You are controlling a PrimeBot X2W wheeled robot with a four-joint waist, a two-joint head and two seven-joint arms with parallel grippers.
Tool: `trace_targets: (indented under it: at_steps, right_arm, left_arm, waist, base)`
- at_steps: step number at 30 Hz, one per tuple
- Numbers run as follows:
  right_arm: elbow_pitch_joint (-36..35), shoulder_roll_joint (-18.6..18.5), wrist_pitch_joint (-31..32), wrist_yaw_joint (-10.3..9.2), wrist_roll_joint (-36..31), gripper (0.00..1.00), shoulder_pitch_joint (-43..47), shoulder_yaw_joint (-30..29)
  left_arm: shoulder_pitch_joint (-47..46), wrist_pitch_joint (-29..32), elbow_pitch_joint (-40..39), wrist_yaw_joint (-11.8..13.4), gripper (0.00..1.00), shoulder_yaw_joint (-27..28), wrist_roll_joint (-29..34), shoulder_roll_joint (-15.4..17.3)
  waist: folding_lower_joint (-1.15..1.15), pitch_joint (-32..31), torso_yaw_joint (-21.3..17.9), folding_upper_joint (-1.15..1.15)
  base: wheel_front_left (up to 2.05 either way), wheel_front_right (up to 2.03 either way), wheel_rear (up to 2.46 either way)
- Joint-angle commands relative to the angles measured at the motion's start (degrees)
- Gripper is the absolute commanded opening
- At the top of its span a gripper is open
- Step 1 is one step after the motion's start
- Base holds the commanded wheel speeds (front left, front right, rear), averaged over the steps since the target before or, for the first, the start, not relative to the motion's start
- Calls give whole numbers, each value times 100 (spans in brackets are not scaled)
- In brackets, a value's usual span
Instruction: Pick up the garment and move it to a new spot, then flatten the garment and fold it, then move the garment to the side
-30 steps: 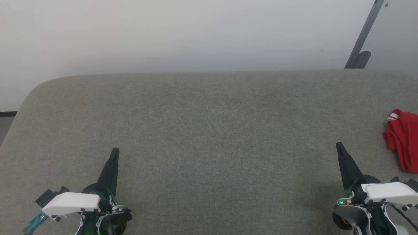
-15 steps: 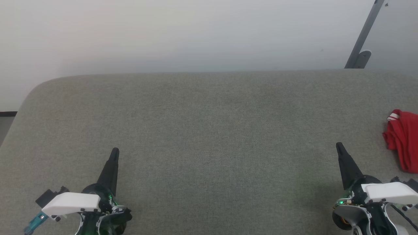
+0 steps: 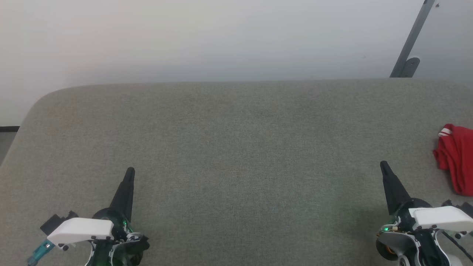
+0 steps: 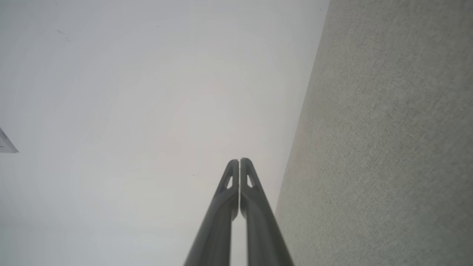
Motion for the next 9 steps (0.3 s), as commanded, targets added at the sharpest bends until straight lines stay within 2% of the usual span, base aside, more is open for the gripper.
trace_targets:
  at_steps: [1, 9]
  right_arm:
    - [-2, 18, 10, 0, 25, 0, -37, -1]
    - [-2, 18, 9, 0, 25, 0, -37, -1]
  left_arm:
    - [-66, 30, -2, -16, 0, 28, 20, -8]
    - [-66, 33, -2, -16, 0, 31, 24, -10]
  waist:
    - [0, 0, 0, 0]
    - [0, 0, 0, 0]
  base:
    - [0, 0, 0]
    - [0, 0, 0]
